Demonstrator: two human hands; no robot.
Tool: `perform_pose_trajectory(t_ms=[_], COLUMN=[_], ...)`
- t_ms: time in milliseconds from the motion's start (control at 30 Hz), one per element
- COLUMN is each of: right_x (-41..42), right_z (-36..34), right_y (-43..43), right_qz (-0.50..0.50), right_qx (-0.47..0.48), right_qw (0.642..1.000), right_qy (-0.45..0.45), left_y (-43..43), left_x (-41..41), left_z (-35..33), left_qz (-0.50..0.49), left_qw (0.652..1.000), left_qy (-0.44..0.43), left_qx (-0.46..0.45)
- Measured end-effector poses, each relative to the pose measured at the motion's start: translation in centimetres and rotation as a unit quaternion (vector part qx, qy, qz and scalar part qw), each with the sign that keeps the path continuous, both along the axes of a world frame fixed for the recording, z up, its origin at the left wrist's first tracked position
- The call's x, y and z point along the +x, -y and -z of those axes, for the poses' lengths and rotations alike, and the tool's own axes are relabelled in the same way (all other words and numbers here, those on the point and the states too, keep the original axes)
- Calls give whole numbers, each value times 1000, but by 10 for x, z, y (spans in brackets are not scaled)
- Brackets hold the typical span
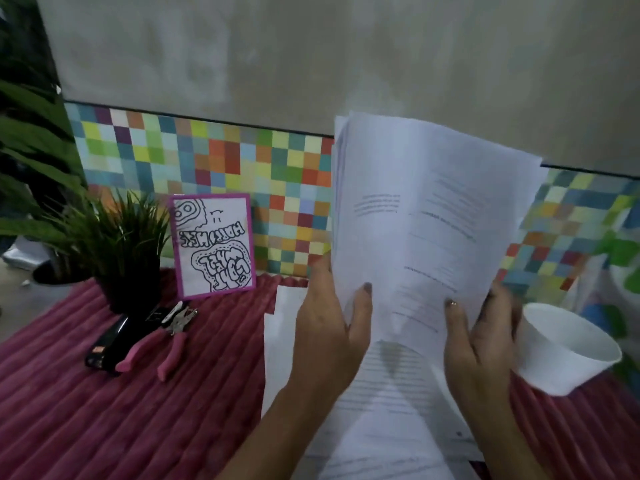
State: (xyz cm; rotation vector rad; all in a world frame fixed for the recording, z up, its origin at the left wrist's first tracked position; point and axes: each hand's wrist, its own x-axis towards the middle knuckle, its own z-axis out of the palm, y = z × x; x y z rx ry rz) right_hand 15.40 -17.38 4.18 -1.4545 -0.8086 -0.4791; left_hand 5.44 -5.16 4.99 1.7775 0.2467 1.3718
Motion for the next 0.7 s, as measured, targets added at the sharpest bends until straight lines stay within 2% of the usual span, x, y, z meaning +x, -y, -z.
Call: perform_pose_trajectory(t_ms=[100, 167, 300, 367, 467, 533, 633, 700], right_x=[-1, 2, 6, 12, 31, 46, 62, 67], right_z=[4, 8, 22, 22, 9, 3, 2, 2], right_y=[-2, -2, -11, -10, 7, 24, 45, 52], right_qz=[-5, -10, -19, 19, 134, 186, 194, 181], right_qx=[25, 17, -76, -95, -38, 18, 81, 64], right_qw=[999, 998, 994, 993, 988, 976, 953, 942], right_qy=[-26, -62, -81, -72, -64, -112, -218, -276], left_y=[-7, -14, -17, -19, -35, -50, -50, -40], left_x=[0, 3, 5, 4, 5, 8, 12, 17], left_z=[-2, 4, 15, 13, 13, 24, 47, 56], left_qz=[0, -1, -9, -1, -14, -47, -110, -94], left_qw=[998, 998, 999, 1000, 996, 977, 889, 848], left_qy=[45, 41, -7, 1, -31, -163, -443, -522], left_qx=[-47, -55, -34, -31, -78, -128, -49, -13])
